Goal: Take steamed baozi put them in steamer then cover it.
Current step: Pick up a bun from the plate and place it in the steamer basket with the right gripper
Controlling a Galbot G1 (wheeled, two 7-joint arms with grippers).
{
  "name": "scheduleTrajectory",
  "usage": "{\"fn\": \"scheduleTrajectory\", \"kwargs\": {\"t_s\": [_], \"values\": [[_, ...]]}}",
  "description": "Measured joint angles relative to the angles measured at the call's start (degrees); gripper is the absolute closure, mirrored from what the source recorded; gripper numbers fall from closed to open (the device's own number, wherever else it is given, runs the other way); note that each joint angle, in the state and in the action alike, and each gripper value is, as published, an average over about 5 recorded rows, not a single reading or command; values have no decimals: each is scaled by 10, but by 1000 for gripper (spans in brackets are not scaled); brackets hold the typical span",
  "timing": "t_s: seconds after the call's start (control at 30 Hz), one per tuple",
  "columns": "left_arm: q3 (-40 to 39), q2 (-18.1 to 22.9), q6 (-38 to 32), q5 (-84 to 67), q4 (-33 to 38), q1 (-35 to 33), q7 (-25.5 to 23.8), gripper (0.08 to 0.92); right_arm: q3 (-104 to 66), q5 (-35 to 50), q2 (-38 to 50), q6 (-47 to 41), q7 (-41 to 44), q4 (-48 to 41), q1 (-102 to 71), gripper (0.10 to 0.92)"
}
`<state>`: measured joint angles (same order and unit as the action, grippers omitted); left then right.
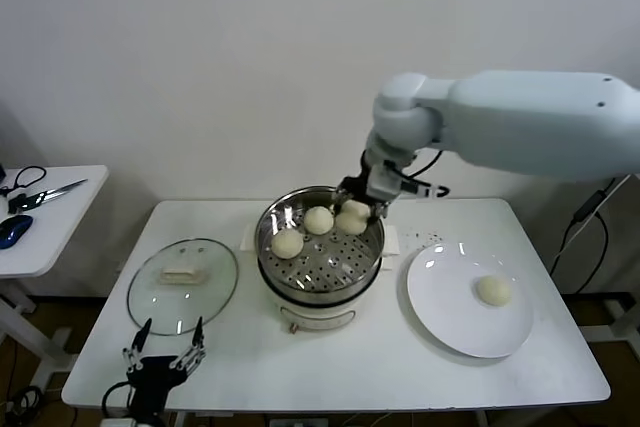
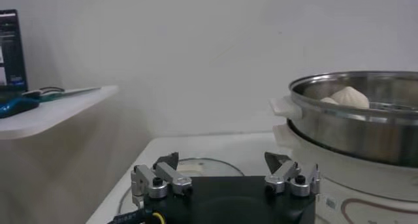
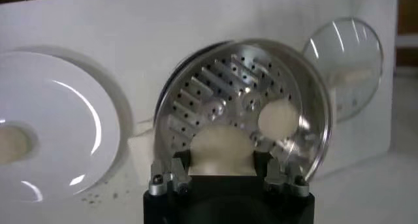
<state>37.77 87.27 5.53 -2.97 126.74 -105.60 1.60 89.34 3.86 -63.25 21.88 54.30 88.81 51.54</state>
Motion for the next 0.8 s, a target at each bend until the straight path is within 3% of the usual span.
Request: {"fn": "scheduleTrajectory", "kwargs": {"t_s": [0.6, 0.8], "values": [[2, 0, -5, -3, -5, -3, 1, 177, -5, -90, -79, 29, -44, -51, -133, 385], [4, -1, -6, -4, -4, -5, 2, 177, -6, -99, -89, 36, -49, -67, -147, 308]]}}
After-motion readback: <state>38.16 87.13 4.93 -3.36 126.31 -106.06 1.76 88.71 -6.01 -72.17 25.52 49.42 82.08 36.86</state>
